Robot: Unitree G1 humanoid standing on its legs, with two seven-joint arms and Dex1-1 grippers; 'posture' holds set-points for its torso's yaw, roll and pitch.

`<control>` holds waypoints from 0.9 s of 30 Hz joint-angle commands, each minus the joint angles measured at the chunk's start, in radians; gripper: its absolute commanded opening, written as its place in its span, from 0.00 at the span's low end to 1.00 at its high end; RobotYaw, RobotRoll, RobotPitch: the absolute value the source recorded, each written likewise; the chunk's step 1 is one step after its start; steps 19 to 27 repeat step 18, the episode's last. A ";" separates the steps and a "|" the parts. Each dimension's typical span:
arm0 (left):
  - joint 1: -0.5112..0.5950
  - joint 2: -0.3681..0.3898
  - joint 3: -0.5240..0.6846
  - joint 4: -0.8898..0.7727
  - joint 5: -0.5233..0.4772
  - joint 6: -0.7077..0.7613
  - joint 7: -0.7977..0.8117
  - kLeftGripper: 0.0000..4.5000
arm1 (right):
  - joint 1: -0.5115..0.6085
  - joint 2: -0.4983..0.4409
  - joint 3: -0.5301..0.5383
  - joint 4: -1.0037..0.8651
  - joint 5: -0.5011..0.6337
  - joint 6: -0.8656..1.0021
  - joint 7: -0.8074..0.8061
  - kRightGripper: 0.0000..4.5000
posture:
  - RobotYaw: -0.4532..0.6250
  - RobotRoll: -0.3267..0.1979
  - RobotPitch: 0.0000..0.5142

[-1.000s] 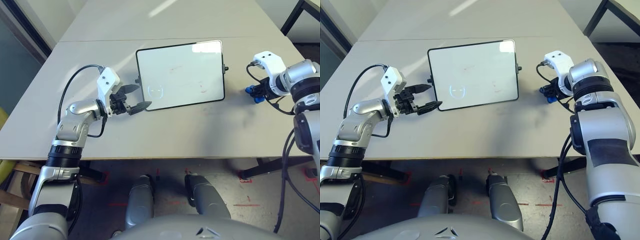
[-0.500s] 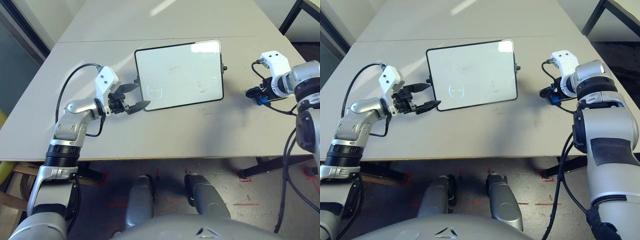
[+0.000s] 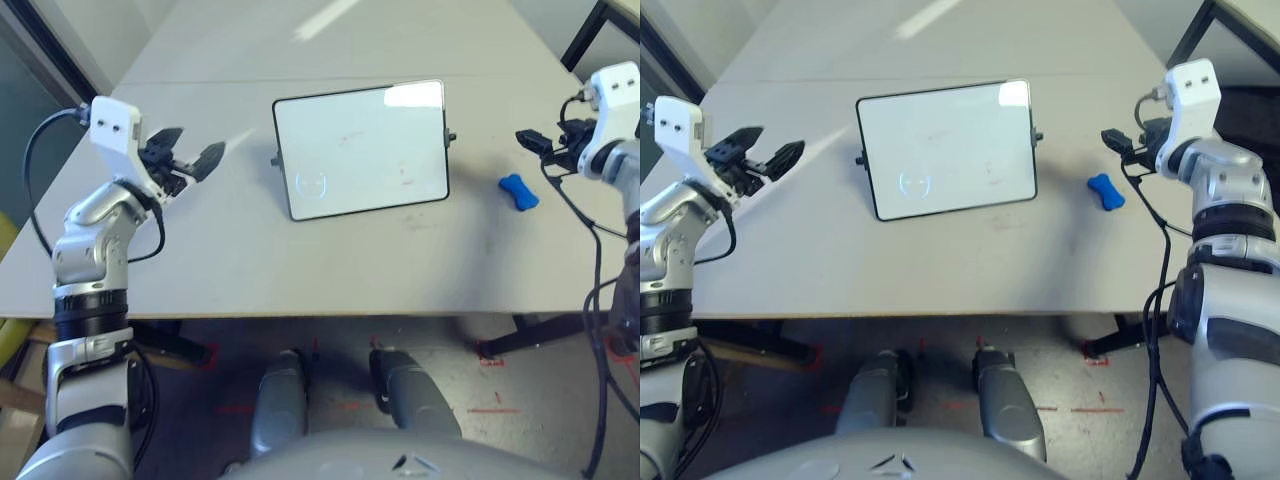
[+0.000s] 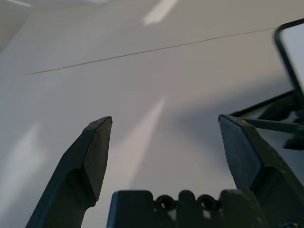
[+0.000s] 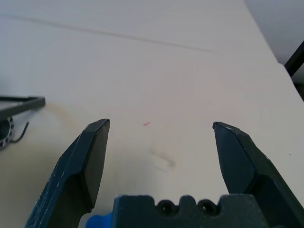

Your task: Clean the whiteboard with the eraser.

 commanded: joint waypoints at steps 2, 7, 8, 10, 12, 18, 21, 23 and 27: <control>-0.016 -0.005 0.040 0.096 0.038 -0.048 0.094 1.00 | 0.069 0.006 -0.067 0.007 0.071 -0.075 -0.009 0.99 | 0.36 0.62 0.23; -0.052 0.004 0.046 0.208 0.060 -0.119 0.129 1.00 | 0.139 0.014 -0.092 -0.012 0.106 -0.146 -0.007 0.99 | 0.34 0.62 0.23; -0.062 0.006 0.047 0.229 0.062 -0.133 0.131 1.00 | 0.151 0.017 -0.093 -0.018 0.111 -0.159 -0.006 0.99 | 0.34 0.62 0.22; -0.085 0.010 0.050 0.277 0.070 -0.171 0.136 1.00 | 0.172 0.022 -0.097 -0.030 0.118 -0.182 -0.009 0.99 | 0.33 0.62 0.22; -0.106 0.015 0.048 0.326 0.081 -0.206 0.143 1.00 | 0.184 0.028 -0.101 -0.037 0.121 -0.205 -0.019 0.99 | 0.32 0.62 0.21; -0.151 0.018 0.046 0.423 0.090 -0.272 0.151 1.00 | 0.189 0.047 -0.094 -0.051 0.138 -0.211 -0.007 0.99 | 0.32 0.62 0.19; -0.151 0.018 0.046 0.423 0.090 -0.272 0.151 1.00 | 0.189 0.047 -0.094 -0.051 0.138 -0.211 -0.007 0.99 | 0.32 0.62 0.19; -0.151 0.018 0.046 0.423 0.090 -0.272 0.151 1.00 | 0.189 0.047 -0.094 -0.051 0.138 -0.211 -0.007 0.99 | 0.32 0.62 0.19; -0.151 0.018 0.046 0.423 0.090 -0.272 0.151 1.00 | 0.189 0.047 -0.094 -0.051 0.138 -0.211 -0.007 0.99 | 0.32 0.62 0.19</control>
